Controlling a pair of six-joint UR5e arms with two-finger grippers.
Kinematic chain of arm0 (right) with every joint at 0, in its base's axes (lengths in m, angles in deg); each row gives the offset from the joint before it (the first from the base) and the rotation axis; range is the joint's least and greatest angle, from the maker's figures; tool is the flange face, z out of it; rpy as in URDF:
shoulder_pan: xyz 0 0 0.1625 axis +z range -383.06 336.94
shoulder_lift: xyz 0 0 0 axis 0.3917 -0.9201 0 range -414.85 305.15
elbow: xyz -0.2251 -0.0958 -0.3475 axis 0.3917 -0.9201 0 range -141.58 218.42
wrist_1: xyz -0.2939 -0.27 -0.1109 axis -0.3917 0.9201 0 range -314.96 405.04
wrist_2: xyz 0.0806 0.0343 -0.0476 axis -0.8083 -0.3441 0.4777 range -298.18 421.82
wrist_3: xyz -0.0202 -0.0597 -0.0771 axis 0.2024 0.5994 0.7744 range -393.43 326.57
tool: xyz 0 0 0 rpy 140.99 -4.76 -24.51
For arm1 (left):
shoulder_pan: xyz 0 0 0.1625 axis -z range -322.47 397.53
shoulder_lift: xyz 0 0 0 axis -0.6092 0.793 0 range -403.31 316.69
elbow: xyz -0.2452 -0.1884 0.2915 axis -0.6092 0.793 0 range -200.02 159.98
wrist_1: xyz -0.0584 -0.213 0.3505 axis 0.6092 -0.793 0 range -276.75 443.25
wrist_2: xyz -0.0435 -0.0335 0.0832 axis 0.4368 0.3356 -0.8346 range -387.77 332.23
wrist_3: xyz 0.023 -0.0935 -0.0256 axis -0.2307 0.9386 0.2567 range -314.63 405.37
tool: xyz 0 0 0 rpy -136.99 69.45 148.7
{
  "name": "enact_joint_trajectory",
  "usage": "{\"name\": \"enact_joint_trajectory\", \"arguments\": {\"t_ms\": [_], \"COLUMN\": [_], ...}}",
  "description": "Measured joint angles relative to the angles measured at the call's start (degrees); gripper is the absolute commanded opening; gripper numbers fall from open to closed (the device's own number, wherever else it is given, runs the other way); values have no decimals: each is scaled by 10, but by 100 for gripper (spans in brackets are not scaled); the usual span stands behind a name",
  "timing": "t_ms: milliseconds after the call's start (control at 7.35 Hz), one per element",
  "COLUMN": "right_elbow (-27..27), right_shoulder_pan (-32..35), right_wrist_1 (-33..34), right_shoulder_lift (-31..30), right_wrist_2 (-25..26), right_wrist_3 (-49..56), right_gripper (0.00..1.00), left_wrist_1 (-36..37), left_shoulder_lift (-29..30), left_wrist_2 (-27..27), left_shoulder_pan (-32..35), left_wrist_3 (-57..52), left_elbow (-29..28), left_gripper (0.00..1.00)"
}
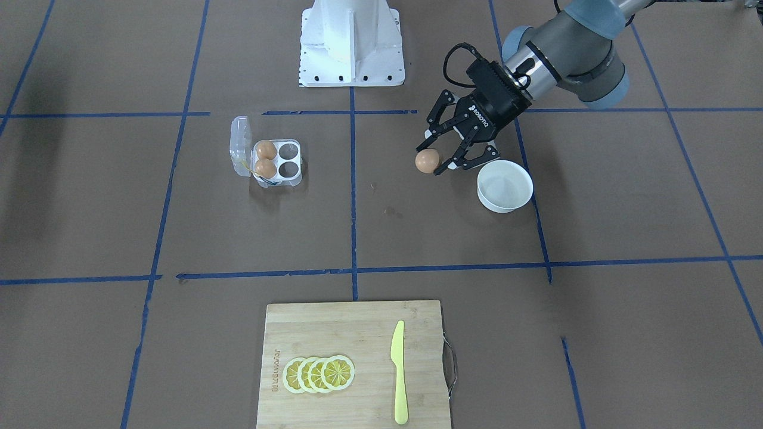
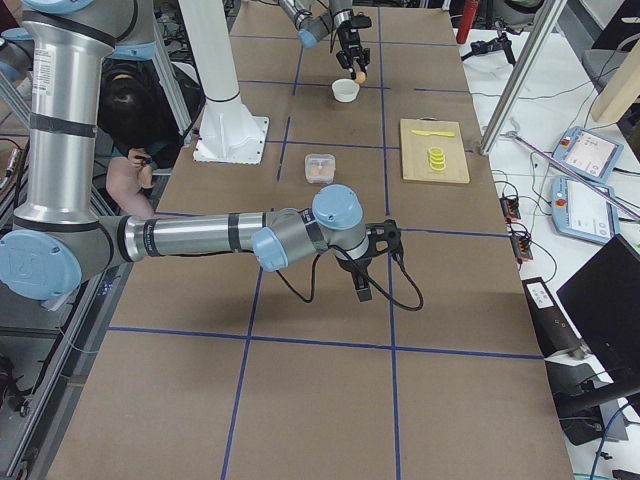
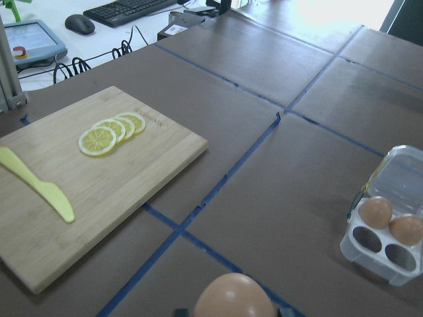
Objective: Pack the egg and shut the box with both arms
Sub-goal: 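Lift the egg out of the bowl with the left gripper, then carry the egg with the left gripper over the clear egg carton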
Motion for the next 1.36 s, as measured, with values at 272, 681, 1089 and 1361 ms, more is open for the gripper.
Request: {"name": "enact_joint_trajectory", "arguments": {"t_ms": [272, 681, 1089, 1361], "right_elbow": [0, 0, -1, -1], "right_shoulder_pan": [0, 1, 1, 1], "right_wrist_1": [0, 0, 1, 1], "right_shoulder_lift": [0, 0, -1, -1], "right_wrist_2": [1, 1, 1, 2], "right_wrist_3": [0, 0, 0, -1], "right_gripper": [100, 100, 100, 100], "left_wrist_1": [-38, -116, -125, -126], "left_shoulder_lift": [49, 111, 167, 201], "left_wrist_2": [-78, -220, -275, -277], "left_shoulder_pan": [-54, -166, -212, -223], "left_wrist_3": [-14, -68, -160, -205], "left_elbow": [-33, -107, -180, -229], "left_gripper": [3, 4, 6, 12]}}
